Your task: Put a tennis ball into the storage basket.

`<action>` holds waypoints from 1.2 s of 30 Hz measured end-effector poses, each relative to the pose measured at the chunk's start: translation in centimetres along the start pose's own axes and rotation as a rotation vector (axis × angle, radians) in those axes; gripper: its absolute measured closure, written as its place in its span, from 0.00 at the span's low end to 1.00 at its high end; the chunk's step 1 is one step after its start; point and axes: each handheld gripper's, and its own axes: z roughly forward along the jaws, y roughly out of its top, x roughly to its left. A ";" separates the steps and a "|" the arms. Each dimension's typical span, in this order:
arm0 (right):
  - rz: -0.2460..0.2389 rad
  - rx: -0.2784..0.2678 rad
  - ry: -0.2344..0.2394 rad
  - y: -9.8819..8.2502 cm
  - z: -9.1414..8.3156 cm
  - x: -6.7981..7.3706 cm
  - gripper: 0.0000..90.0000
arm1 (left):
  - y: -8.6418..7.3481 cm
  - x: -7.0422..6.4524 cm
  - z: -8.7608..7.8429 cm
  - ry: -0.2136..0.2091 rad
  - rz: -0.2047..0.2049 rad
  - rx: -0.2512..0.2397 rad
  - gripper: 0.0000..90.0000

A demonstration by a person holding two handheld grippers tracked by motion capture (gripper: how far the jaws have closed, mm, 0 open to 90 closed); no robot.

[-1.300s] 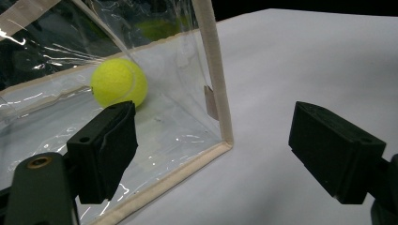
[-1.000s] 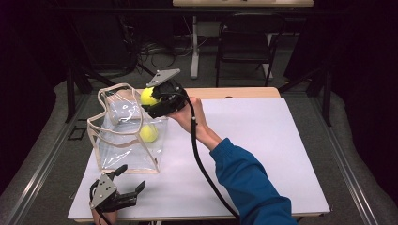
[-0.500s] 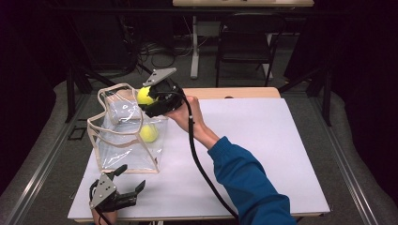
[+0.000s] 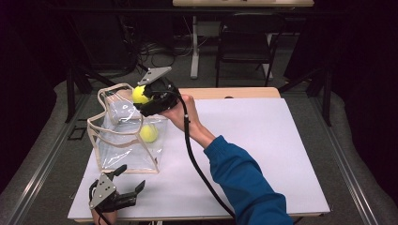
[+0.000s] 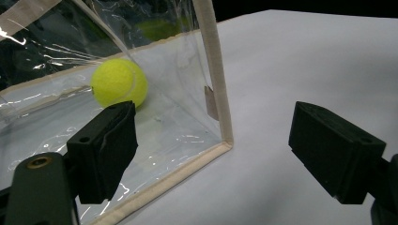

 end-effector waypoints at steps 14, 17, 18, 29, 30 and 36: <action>-0.015 -0.028 0.010 0.9 0.5 0.8 0.29 | 0.0 0.0 0.0 -0.001 -0.004 0.000 0.18; -0.023 -0.034 0.013 1.1 0.6 1.0 0.29 | 0.0 0.0 0.0 -0.001 -0.003 -0.001 0.18; -0.024 -0.032 0.012 1.1 0.6 1.0 0.29 | 0.0 0.0 0.0 -0.002 -0.005 -0.001 0.18; -0.033 -0.035 0.026 1.2 1.3 1.6 0.29 | 0.0 0.0 0.0 -0.003 -0.001 0.000 0.18; -0.035 -0.036 0.027 1.2 1.3 1.7 0.29 | 0.0 0.0 0.0 -0.003 -0.003 -0.002 0.18; -0.042 -0.037 0.035 1.3 1.7 2.0 0.29 | 0.0 0.0 0.0 -0.003 -0.003 -0.001 0.18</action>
